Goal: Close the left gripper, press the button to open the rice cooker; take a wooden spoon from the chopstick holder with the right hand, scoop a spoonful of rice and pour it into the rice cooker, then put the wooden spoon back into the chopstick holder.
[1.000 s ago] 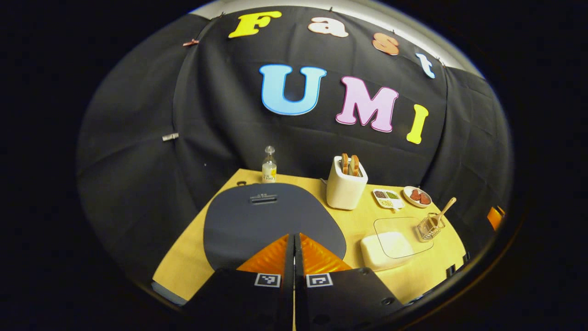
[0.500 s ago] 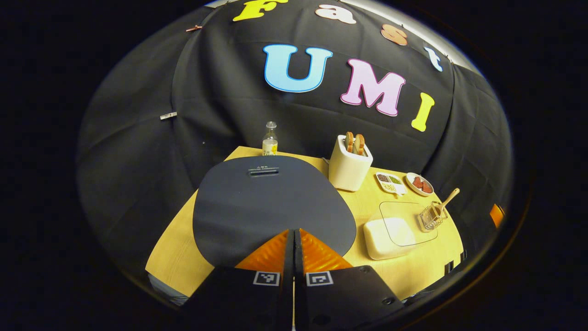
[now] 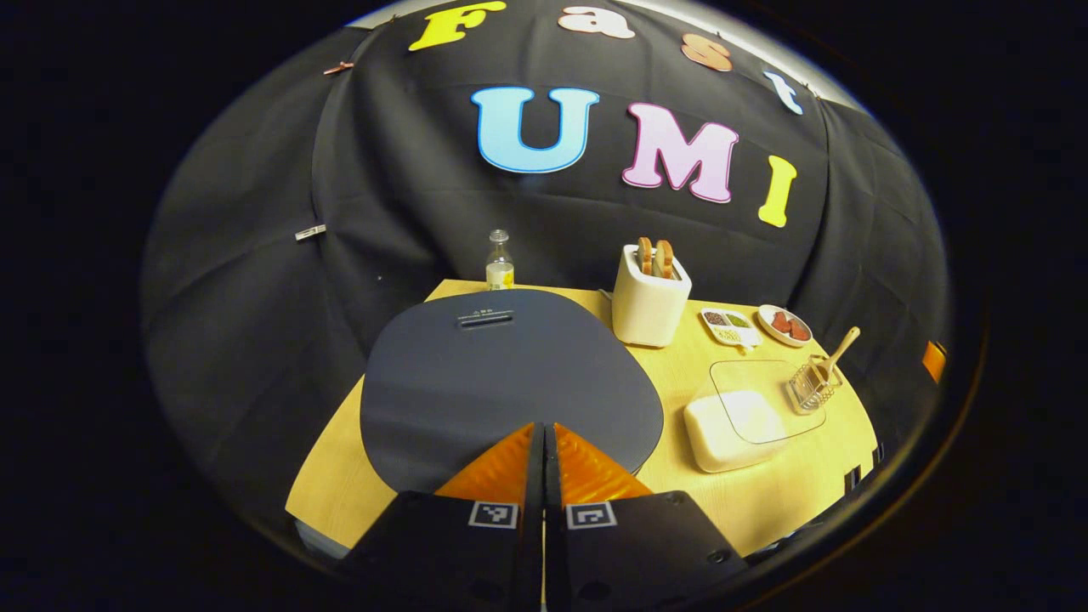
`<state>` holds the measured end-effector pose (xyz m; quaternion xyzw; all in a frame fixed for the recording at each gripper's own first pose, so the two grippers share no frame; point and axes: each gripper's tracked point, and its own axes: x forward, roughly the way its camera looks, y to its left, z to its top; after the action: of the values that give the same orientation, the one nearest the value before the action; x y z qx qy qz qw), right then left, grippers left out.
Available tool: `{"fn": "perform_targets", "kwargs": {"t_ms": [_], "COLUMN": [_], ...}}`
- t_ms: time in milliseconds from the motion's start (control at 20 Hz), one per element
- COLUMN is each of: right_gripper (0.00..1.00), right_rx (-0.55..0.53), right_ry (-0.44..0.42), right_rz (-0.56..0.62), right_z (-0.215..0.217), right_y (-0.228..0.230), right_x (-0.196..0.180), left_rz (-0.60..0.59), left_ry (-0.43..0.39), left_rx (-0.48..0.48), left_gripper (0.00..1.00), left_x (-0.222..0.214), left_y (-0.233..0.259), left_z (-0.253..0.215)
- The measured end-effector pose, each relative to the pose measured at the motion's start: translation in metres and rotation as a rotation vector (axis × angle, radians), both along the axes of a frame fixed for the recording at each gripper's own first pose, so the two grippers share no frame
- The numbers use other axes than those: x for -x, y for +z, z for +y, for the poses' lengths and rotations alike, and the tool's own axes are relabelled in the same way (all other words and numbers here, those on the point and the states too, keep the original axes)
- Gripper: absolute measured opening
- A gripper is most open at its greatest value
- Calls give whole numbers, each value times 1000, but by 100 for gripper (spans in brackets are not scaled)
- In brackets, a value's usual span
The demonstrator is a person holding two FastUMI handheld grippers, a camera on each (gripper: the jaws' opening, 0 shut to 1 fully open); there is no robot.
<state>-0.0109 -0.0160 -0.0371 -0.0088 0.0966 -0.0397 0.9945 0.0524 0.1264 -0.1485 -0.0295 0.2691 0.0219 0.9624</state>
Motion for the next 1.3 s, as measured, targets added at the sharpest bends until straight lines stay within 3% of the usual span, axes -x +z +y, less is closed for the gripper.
{"fn": "perform_targets", "kwargs": {"t_ms": [100,350,550,650,700,750,850,900,1300], "right_gripper": [98,98,98,98,98,98,98,98,98], "right_rx": [6,-25,-50,-60,-72,-86,-100,-104,-209], "right_ry": [12,27,44,36,34,32,30,28,-11], "right_rz": [0,-3,7,44,68,86,113,126,237], "right_z": [-3,-17,-32,-46,-52,-58,-70,-76,-118], "right_y": [0,-1,-10,-27,-36,-44,-58,-64,-116], "right_x": [-4,-36,-73,-92,-99,-107,-124,-132,-184], "left_rz": [-19,-329,-416,-403,-393,-380,-358,-346,-268], "left_ry": [15,137,204,202,204,211,229,240,339], "left_rx": [-46,-189,-197,-98,-62,-37,-34,-40,-46], "left_gripper": [7,8,16,33,49,58,89,98,96], "left_x": [2,8,27,28,30,30,31,33,40], "left_y": [17,145,163,149,141,133,121,120,102], "left_z": [1,3,-15,-42,-52,-58,-65,-69,-93]}}
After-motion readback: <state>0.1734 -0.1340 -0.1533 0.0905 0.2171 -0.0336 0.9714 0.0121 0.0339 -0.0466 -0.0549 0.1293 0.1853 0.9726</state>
